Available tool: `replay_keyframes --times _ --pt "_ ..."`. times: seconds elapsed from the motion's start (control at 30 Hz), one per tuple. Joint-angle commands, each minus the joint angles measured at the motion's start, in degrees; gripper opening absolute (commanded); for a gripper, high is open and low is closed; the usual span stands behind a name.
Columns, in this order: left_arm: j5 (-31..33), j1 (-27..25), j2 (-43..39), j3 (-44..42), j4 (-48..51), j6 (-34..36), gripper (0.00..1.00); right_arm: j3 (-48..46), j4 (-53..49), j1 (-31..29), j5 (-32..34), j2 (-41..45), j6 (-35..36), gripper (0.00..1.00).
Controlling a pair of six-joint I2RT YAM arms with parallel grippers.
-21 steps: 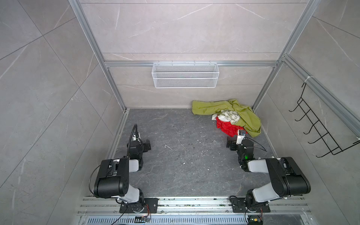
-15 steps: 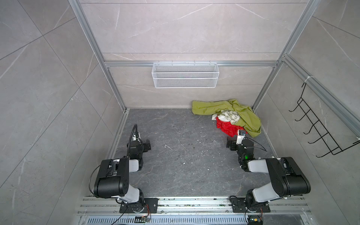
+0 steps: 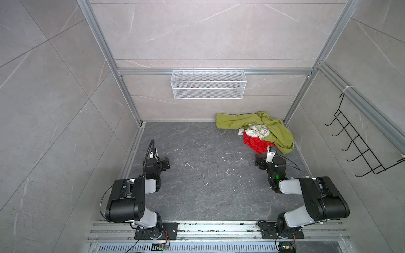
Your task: Pick out a specific cloth from the pile
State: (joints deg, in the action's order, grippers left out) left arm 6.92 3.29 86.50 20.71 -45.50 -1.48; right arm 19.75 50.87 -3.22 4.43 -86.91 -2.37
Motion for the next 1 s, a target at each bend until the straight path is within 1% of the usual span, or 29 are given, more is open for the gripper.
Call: replay_keyframes --times 0.0,0.07,0.1,0.13,0.17,0.2,0.27,0.3,0.33,0.37,0.4,0.43,0.47,0.5,0.53,0.6,0.67,0.73,0.8,0.83,0.9,0.97 --pt "1.1 -1.34 -0.77 0.03 -2.74 0.52 1.0 0.91 0.08 0.32 -0.32 0.07 0.43 1.0" --pt "1.7 -2.54 -1.57 -0.58 -3.56 1.66 1.0 1.64 -2.14 -0.1 4.51 1.93 -0.75 1.0" --pt "1.55 -2.67 -2.56 -0.6 -2.62 1.6 1.0 3.56 -7.78 -0.9 8.07 4.05 -1.28 1.0" --pt "2.65 -2.95 -3.69 -0.24 -1.3 1.55 1.0 6.03 -14.7 -1.28 9.49 5.98 -1.95 1.0" --pt "5.09 -3.66 -4.84 0.72 1.26 1.5 1.0 7.72 -19.53 -1.47 10.26 6.98 -2.83 1.0" --pt "7.0 -4.29 -6.38 2.39 6.02 1.28 1.0 8.7 -22.88 -2.04 11.65 8.15 -4.18 1.0" --pt "9.55 -6.04 -8.53 5.81 14.19 1.34 1.0 9.2 -26.82 -3.41 13.97 10.75 -6.79 1.0" --pt "11.97 -7.28 -9.03 7.0 16.38 1.46 1.0 9.52 -28.84 -3.92 14.3 12.12 -8.62 1.0" --pt "14.86 -8.73 -9.22 8.65 19.34 1.35 1.0 9.96 -30.33 -5.15 14.35 13.33 -7.36 1.0" --pt "17.8 -9.95 -9.09 10.89 23.67 0.01 1.0 11.2 -32.69 -6.94 16.54 14.13 -7.01 1.0" --pt "19.71 -10.52 -8.56 13.46 27.88 -2.52 1.0 13.48 -37.05 -7.68 16.98 14.61 -8.64 1.0" --pt "19.89 -10.82 -7.83 16.3 33.14 -5.07 1.0 16.31 -42.28 -7.68 16.04 14.69 -11.55 0.99" --pt "19.89 -11.14 -7.08 18.53 36.23 -6.43 1.0 18.95 -46.17 -7.68 14.16 14.13 -13.9 1.0" --pt "22.92 -12.54 -6.28 20.35 38.53 -6.5 1.0 21.55 -49.23 -7.71 11.26 13.3 -15.53 1.0" --pt "25.04 -14.02 -5.85 21.66 40.1 -7.0 1.0 23.94 -51.64 -7.76 8.61 12.17 -16.39 1.0" --pt "25.14 -15.66 -5.73 23.88 43.11 -7.45 1.0 28.15 -55.9 -7.95 6.59 9.99 -17.57 1.0" --pt "26.3 -17.56 -6.07 25.51 45.61 -8.3 1.0 32.33 -59.75 -8.03 6.21 7.8 -17.28 1.0" --pt "26.05 -19.2 -6.25 27.25 47.98 -9.29 1.0 36.89 -63.62 -8.07 6.66 5.48 -16.3 1.0" --pt "25.33 -20.92 -6.1 29.71 52.12 -12.46 1.0 40.96 -67.33 -8.02 7.94 2.79 -15.58 1.0" --pt "25.0 -21.81 -5.93 30.31 52.87 -12.94 1.0 42.53 -68.69 -8.03 8.43 1.51 -15.4 1.0" --pt "25.23 -24.02 -5.48 31.5 53.86 -14.65 1.0 45.03 -70.07 -8.05 8.83 -1.2 -14.25 1.0" --pt "23.72 -25.28 -5.16 32.17 53.82 -14.94 1.0 46.58 -69.94 -8.04 9.16 -3.31 -13.23 0.98"
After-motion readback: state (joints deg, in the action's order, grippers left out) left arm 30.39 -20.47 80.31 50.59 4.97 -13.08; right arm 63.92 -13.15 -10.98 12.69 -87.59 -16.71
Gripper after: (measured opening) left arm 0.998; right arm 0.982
